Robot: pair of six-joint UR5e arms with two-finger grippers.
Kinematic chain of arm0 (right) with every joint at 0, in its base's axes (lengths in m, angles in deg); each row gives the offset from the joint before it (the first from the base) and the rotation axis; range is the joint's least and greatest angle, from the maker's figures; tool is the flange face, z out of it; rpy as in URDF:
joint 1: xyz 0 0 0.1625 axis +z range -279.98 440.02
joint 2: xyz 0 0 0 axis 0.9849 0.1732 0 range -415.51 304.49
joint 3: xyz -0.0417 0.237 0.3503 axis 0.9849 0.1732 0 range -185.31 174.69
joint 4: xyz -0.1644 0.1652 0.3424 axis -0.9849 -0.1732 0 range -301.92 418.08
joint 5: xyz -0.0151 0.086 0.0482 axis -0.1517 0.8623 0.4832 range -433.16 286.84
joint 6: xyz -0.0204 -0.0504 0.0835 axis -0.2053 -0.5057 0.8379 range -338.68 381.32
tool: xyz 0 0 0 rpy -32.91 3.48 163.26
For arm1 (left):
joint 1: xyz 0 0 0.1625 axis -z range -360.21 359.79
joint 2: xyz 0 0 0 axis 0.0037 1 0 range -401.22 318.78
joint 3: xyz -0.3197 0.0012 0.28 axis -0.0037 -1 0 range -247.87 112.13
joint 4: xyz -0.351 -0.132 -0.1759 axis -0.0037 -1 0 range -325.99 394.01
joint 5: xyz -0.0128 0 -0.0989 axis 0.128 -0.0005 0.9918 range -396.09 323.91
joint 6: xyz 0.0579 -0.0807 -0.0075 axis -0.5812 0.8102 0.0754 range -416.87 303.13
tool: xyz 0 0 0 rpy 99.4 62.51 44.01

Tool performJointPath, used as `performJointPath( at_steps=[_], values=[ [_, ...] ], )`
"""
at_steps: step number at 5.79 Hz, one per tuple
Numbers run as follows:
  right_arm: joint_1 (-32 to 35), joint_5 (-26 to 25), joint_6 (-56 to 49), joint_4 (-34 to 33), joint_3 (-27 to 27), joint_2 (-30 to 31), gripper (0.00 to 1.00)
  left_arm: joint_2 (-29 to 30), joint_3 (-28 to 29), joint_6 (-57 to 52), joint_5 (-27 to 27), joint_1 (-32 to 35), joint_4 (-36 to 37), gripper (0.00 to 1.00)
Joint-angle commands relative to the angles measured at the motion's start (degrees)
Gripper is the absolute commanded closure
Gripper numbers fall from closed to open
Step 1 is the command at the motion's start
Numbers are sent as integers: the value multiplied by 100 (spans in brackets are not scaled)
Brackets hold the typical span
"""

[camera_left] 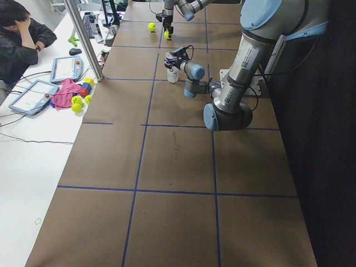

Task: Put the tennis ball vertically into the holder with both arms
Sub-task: 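Reach the right gripper to the nearer yellow tennis ball and grasp it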

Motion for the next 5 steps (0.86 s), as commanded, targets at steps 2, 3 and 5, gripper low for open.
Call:
performJointPath(
  at_steps=[2, 3, 5],
  values=[
    [2, 18, 55, -49, -635, -14, 73, 9, -7, 0, 0, 0, -4, 7],
    [11, 27, 569, -93, -1050, -32, 74, 9, -7, 0, 0, 0, -5, 7],
    [-15, 53, 2123, -259, -1466, -591, 83, 9, -7, 0, 0, 0, -5, 7]
  ],
)
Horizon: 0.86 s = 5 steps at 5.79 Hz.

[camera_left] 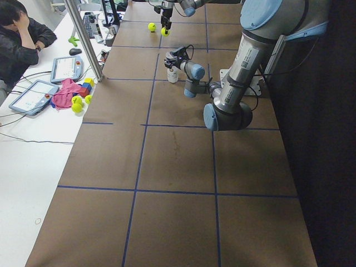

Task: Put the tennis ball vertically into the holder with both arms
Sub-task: 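Carry the ball with the right gripper above the can's opening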

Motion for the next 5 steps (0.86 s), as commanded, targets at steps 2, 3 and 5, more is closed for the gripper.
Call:
performJointPath(
  at_steps=[2, 3, 5],
  values=[
    [-283, -38, 915, -2968, -1788, -1026, 85, 0, 0, 0, 0, -9, 9, 7],
    [-536, -195, 1430, -3646, -2032, -1623, 85, 0, 0, 0, 0, -9, 9, 7],
    [-1465, -1140, 2609, -3792, -1974, -2521, 85, 9, 0, 0, 0, -9, 9, 7]
  ],
)
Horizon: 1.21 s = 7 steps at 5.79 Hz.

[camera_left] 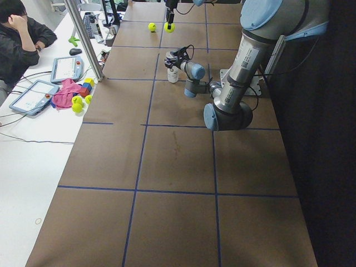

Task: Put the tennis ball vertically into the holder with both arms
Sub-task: 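Carry the ball with the right gripper above the can's opening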

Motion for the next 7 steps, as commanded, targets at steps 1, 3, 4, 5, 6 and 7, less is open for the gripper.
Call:
performJointPath(
  at_steps=[1, 3, 4, 5, 6, 7],
  values=[
    [-665, -751, 674, -625, 206, -1047, 85, 2, 0, 0, 0, 0, 0, 7],
    [-999, -1163, 1000, -884, 655, -1693, 85, 2, 0, 0, 0, -17, 0, 7],
    [-1035, -1323, 1010, -884, 987, -1904, 85, 2, 0, 0, 0, -18, 0, 7],
    [-1123, -1533, 1010, -876, 1164, -2001, 85, 2, 0, 0, 0, -44, -9, 7],
    [-1211, -1622, 1019, -876, 1184, -1994, 84, 2, 0, 0, -9, -96, -9, 7],
    [-1290, -1632, 1010, -876, 1184, -1985, 82, 2, 0, 0, 0, -123, -9, 7]
  ],
)
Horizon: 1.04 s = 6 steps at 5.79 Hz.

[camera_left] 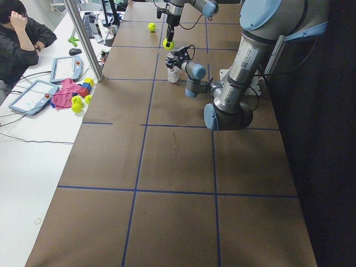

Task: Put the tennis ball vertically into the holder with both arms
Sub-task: 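Carry the ball with the right gripper above the can's opening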

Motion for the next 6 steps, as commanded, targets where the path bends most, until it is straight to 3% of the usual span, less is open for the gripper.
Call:
performJointPath(
  at_steps=[1, 6],
  values=[
    [-87, -39, -3, 0, 10, 16, 79, 0, -9, 0, 4, -30, -9, 7],
    [-87, -22, -30, -17, -26, 42, 77, -9, -9, -18, -5, -3, -1, 6]
  ],
)
